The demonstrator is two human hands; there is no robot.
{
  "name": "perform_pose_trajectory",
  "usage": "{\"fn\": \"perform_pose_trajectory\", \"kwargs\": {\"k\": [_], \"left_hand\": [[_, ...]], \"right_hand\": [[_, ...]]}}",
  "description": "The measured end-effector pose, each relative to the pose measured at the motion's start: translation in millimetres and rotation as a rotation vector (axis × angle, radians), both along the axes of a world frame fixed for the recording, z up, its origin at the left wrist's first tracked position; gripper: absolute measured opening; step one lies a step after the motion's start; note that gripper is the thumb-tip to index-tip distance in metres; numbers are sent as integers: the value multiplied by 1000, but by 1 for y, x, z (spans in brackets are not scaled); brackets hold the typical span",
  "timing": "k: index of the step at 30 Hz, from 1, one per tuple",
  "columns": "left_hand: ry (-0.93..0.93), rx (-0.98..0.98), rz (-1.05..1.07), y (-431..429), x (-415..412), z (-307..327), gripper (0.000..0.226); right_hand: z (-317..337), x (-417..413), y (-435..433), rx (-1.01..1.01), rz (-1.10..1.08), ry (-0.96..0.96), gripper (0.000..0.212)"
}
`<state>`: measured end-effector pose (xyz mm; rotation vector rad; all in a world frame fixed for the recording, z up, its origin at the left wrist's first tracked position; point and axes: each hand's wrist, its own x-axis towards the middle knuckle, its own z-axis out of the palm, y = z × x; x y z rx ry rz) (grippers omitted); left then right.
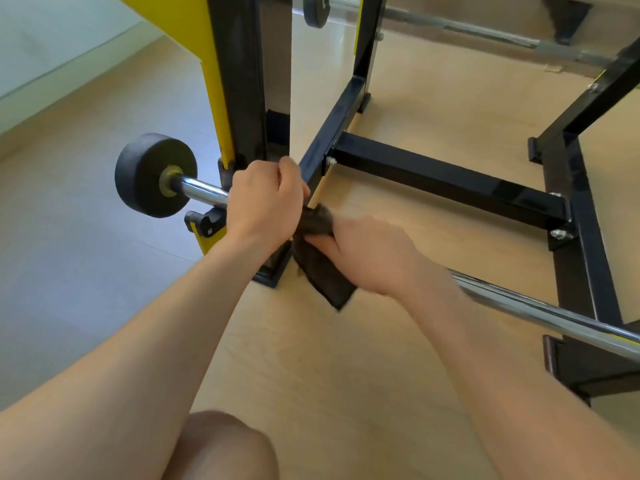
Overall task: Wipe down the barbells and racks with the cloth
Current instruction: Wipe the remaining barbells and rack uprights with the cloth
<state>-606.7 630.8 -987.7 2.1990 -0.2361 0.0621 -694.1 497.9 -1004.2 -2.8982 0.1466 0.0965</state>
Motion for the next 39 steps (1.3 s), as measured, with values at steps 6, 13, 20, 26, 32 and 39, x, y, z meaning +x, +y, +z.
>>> {"fn": "perform_pose_trajectory", "kwargs": {"k": [6, 13, 20, 26, 32, 39], "left_hand": [[29, 75, -245, -17, -13, 4, 51], [-1, 132, -300, -30, -20, 4, 55], [-6, 168, -306, -38, -22, -3, 56], [-81, 220, -405, -48, -27, -4, 60], [-80, 315, -357, -45, -33, 11, 47], [117, 278, -296, -38, -84, 41, 49]], "right_hand": [[8, -3, -3, -65, 94, 44, 26], [18, 6, -15, 277, -7, 199, 23], [-9, -35, 6, -445, 54, -112, 24], [36, 1, -35, 535, 14, 407, 13], [33, 0, -43, 658, -171, 391, 29], [49, -41, -52, 608, -377, 242, 22]]}}
